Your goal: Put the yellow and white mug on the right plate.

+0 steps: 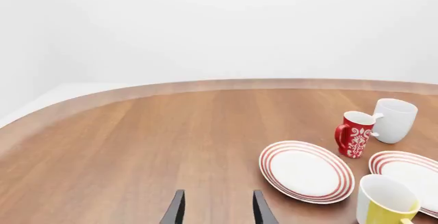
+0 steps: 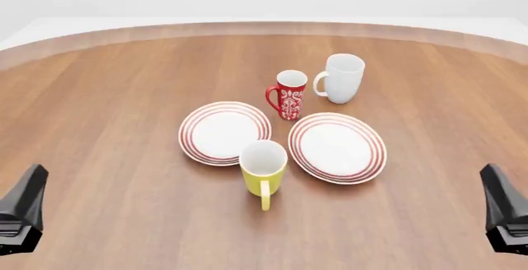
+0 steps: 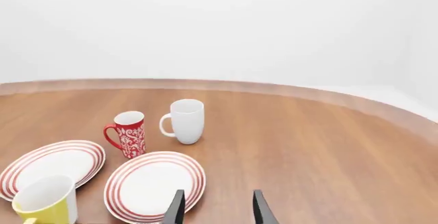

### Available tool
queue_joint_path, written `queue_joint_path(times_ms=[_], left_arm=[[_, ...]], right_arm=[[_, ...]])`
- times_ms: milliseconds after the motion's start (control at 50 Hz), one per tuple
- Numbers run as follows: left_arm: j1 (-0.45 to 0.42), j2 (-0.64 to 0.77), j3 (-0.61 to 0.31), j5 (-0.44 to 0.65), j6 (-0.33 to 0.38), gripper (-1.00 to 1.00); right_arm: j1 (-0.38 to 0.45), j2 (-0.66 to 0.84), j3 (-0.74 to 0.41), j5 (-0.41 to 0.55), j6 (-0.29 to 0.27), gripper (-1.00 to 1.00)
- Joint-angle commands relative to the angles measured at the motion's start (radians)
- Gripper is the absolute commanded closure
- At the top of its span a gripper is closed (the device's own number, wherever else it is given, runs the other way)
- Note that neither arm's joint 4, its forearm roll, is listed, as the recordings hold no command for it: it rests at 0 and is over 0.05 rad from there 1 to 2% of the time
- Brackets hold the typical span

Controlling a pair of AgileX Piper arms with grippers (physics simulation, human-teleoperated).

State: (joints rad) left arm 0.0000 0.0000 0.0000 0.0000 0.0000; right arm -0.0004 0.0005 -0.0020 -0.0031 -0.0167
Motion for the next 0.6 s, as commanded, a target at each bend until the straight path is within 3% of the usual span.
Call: queue_joint_path(times_ms=[20,100,160,380,520,540,600], left_arm=[[0.000,0.000,0.000,0.000,0.000,-1.00],[0.000,0.000,0.000,0.000,0.000,-1.00],[0.000,0.000,0.000,0.000,0.000,-1.00],[0.000,0.000,0.000,0.000,0.000,-1.00],[0.000,0.000,0.000,0.000,0.000,-1.00],[0.000,0.000,0.000,0.000,0.000,-1.00],[0.000,0.000,0.000,0.000,0.000,-1.00]], right_arm=[[0.020,0.000,-0.001,-0.013,-0.051,-1.00],[0.039,0.001,0.001,-0.031,-0.077,-1.00],[0.089,0.073,0.002,-0.104,-0.062,-1.00],[0.098,0.014,0.002,-0.061,-0.040,-1.00],[0.100,0.001,0.002,-0.053,-0.050,-1.00],[0.103,0.001,-0.002,-0.064,-0.087,-1.00],[0.085,0.005,-0.030,-0.037,-0.074,-1.00]])
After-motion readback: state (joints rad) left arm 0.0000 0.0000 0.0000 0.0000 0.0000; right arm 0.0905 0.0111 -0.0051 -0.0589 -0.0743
